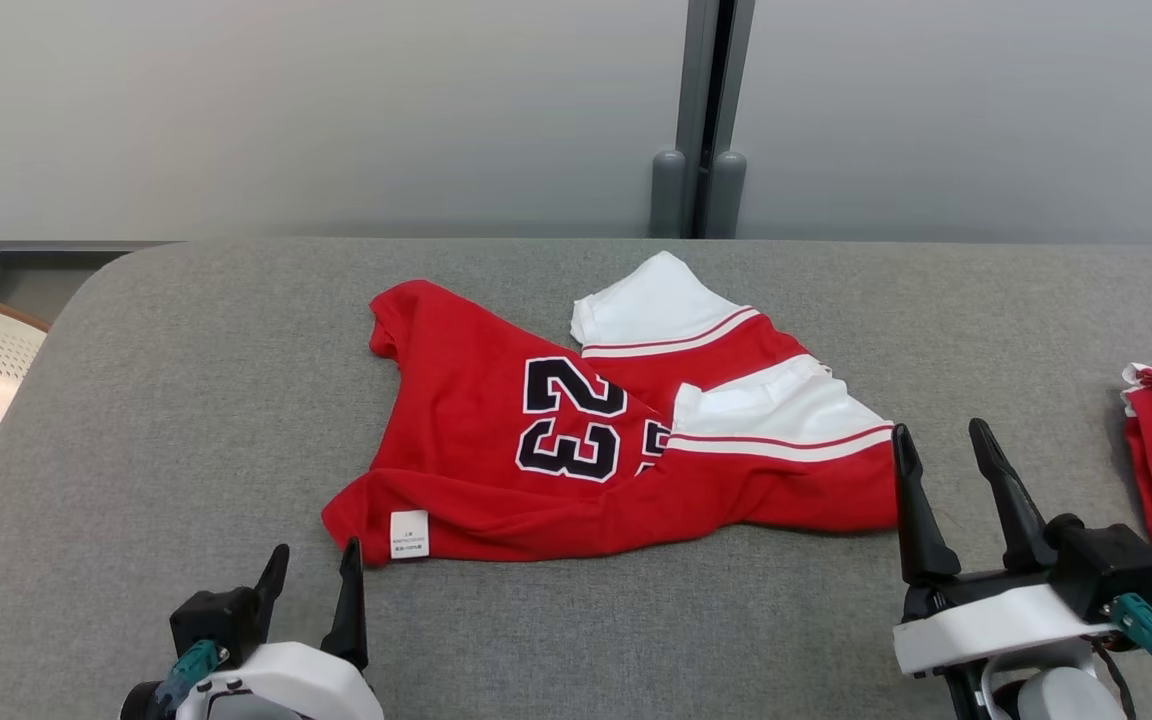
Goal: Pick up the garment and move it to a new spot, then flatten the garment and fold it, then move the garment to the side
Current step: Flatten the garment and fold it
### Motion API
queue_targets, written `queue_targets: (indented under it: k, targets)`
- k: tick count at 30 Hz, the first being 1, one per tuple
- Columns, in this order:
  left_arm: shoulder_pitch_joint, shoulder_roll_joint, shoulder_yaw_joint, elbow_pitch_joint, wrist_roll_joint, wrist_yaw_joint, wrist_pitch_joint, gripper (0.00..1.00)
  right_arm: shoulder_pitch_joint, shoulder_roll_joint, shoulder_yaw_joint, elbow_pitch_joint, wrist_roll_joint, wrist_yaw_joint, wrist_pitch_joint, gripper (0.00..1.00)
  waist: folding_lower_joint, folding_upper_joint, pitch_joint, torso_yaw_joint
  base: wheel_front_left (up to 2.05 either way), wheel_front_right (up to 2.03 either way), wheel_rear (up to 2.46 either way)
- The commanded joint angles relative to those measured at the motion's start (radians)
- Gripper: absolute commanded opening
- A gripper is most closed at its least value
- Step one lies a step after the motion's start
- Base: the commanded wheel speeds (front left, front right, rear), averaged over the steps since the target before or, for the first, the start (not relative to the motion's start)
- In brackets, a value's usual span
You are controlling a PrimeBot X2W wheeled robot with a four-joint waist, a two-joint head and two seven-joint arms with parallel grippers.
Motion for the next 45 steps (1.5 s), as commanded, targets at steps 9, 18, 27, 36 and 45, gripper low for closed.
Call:
queue_targets:
  k: [9, 18, 27, 36, 45]
  targets:
    - [-0.126, -0.001, 0.021, 0.189, -0.036, -0.007, 0.04, 1.0, -0.027, -0.017, 0.003, -0.016, 0.0, 0.0, 0.015, 1.0, 0.0, -0.0001, 0.057, -0.05, 0.0, 0.0, 0.0]
    - [-0.195, -0.004, 0.015, 0.31, -0.039, -0.028, 0.02, 1.0, -0.031, -0.023, -0.003, -0.02, -0.001, 0.0, 0.013, 1.0, 0.0, -0.0001, 0.076, -0.072, 0.0, 0.0, 0.0]
    - [-0.242, -0.01, 0.003, 0.378, -0.045, -0.072, 0.005, 0.0, -0.036, -0.02, -0.013, -0.021, -0.008, 0.0, 0.013, 1.0, 0.0, -0.0001, 0.091, -0.067, 0.0, 0.0, 0.0]
    - [-0.275, -0.003, 0.017, 0.4, -0.037, -0.095, -0.009, 0.0, -0.041, -0.014, -0.017, -0.013, -0.011, 0.0, 0.01, 1.0, 0.0, -0.0001, 0.097, -0.056, 0.0, 0.0, 0.0]
    - [-0.258, 0.045, 0.011, 0.301, 0.035, -0.084, -0.011, 0.0, -0.051, -0.01, -0.029, 0.014, -0.001, 0.0, 0.007, 1.0, 0.0, -0.0001, 0.076, -0.033, 0.0, 0.0, 0.0]
